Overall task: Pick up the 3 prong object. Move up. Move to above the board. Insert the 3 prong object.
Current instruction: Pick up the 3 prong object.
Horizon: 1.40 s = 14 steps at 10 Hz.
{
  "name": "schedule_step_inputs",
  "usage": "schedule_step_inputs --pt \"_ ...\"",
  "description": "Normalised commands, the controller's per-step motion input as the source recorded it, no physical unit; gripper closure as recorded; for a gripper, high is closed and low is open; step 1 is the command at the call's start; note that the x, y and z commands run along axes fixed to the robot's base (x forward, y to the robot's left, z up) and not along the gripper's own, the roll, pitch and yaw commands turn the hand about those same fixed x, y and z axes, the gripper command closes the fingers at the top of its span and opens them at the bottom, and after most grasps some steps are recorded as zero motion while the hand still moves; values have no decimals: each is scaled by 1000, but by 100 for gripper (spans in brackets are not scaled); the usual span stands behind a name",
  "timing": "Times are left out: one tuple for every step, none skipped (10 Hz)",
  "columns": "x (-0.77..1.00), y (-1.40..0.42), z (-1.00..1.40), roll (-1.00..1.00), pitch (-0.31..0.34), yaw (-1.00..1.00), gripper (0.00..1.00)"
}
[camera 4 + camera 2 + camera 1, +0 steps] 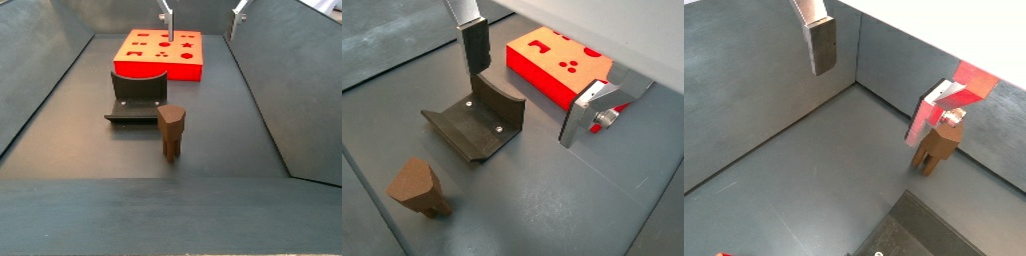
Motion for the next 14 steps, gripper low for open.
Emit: schedule_step_inputs --pt "-23 0 0 0 0 0 0" --pt "0 231 0 0 0 143 0" --pt "57 606 -157 0 0 280 0" --pt "123 589 -197 24 0 317 0" --pt "286 540 -231 0 -7 323 0" --pt "443 354 -306 0 0 163 0" --pt "529 206 -286 -31 0 0 0" --pt "520 180 -260 -54 0 0 0" --pt "426 111 -260 -70 -19 -29 0" --pt "471 203 -294 -61 -19 0 0" --pt "543 237 -280 -50 -16 0 0" --pt "600 126 -297 -13 0 0 0" --pt "517 117 -306 40 13 0 0" --pt "89 211 -551 160 0 83 0"
